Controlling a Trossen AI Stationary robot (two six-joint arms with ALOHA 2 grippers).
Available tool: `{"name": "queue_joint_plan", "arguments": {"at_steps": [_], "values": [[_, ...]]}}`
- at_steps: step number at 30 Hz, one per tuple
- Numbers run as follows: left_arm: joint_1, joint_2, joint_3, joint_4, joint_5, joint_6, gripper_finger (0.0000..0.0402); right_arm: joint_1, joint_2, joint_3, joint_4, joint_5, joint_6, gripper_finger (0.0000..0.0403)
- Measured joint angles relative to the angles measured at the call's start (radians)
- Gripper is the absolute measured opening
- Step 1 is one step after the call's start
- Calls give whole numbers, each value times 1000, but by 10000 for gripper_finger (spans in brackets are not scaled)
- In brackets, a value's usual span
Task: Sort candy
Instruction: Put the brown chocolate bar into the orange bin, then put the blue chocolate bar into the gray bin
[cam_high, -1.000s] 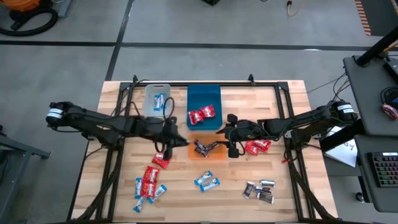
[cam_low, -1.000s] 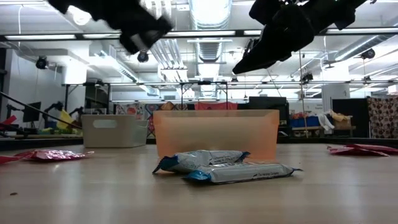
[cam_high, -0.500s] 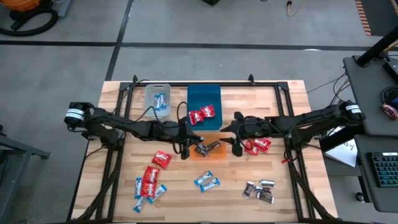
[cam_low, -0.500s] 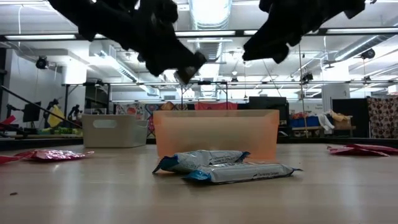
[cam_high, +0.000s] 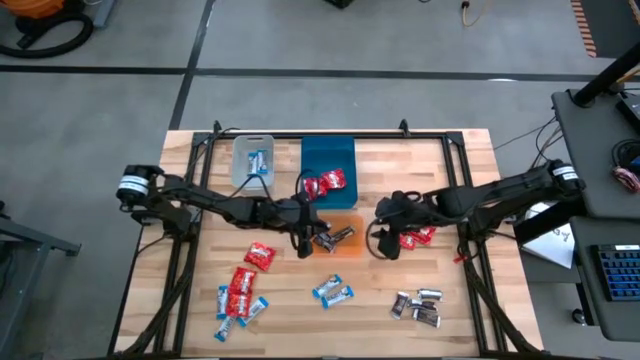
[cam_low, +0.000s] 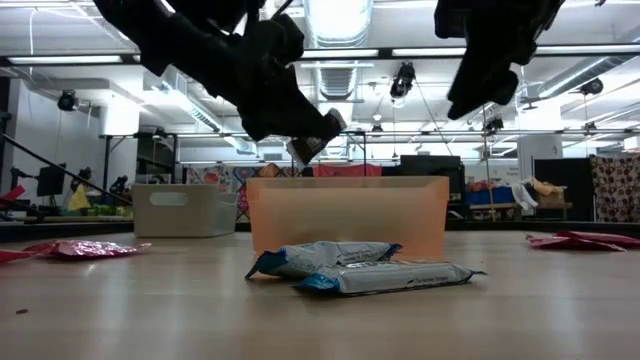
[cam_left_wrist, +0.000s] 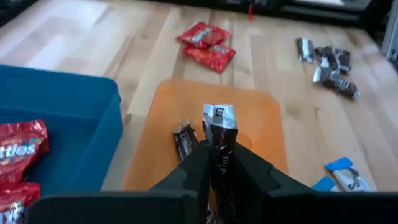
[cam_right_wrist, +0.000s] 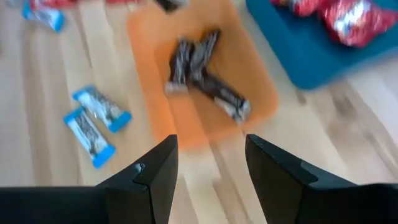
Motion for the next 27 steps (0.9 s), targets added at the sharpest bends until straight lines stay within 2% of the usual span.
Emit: {"name": "queue_joint_plan", "arguments": {"at_steps": [7, 12, 16, 22, 27], "values": [[0, 22, 55, -104, 11, -2, 98, 36, 74, 100, -154, -1, 42, 178], [0, 8, 79, -144, 11, 19, 141, 99, 96, 125, -185, -38, 34, 178], [-12, -27, 82, -163, 11, 50, 156, 183, 96, 106, -168, -37, 36, 178], [-77, -96, 82, -170, 11, 62, 157, 313, 161, 77, -44, 62, 73, 171], [-169, -132, 82, -174, 11, 56, 156, 399, 271, 77, 152, 123, 74, 155]]}}
